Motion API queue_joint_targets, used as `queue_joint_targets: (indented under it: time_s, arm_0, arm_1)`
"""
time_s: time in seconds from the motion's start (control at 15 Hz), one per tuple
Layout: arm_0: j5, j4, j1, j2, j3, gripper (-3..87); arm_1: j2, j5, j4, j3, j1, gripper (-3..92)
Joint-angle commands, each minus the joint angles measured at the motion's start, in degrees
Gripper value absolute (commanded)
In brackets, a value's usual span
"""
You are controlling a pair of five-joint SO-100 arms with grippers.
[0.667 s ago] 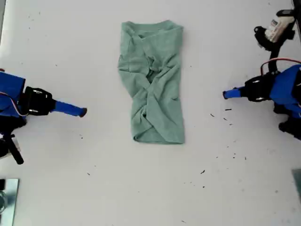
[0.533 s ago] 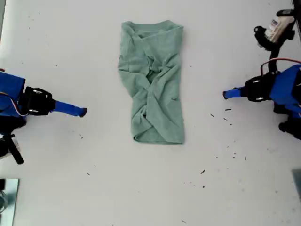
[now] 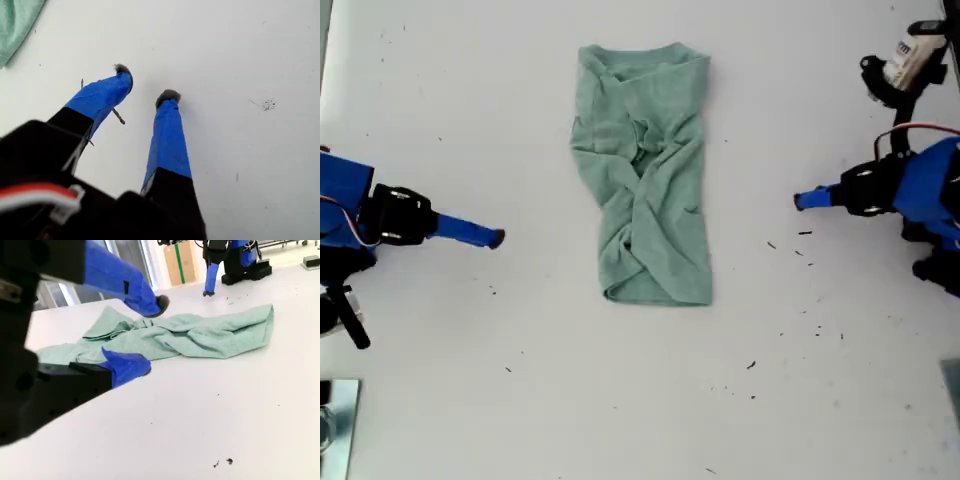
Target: Fold t shirt
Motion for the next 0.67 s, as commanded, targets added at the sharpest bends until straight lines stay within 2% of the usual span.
queue_joint_targets:
  time_s: [0.0, 0.07, 0.13, 0.2, 0.27, 0.4, 0.53, 0.6]
  arm_0:
    - [-0.62, 0.18, -3.52, 0.44, 0.0, 14.7]
    - [-2.2, 0.26, -4.13, 0.44, -0.26, 12.9]
    - [-8.17, 0.7, -2.72, 0.44, -0.26, 12.4]
    - [-9.93, -0.44, -1.41, 0.44, -0.62, 1.2]
    - [-14.5, 0.44, 0.62, 0.44, -1.05, -0.1]
    - [-10.81, -0.53, 2.55, 0.53, -1.14, -0.1]
    - [-15.12, 0.09, 3.52, 0.53, -1.67, -0.1]
    - [-16.52, -0.7, 4.22, 0.53, -2.2, -0.1]
  arm_1:
    - [0.62, -0.79, -0.97, 2.55, 0.62, 13.2]
    - [0.62, -0.79, -0.97, 2.55, 0.62, 13.2]
    - [0.62, -0.79, -0.97, 2.55, 0.62, 13.2]
    - [0.62, -0.79, -0.97, 2.55, 0.62, 13.2]
    - [0.62, -0.79, -0.97, 2.55, 0.62, 13.2]
    - [0.62, -0.79, -0.97, 2.55, 0.62, 13.2]
    - [0.62, 0.7, -0.97, 2.55, 3.08, 12.3]
    - [0.79, 19.25, -1.32, 2.64, 6.94, 13.2]
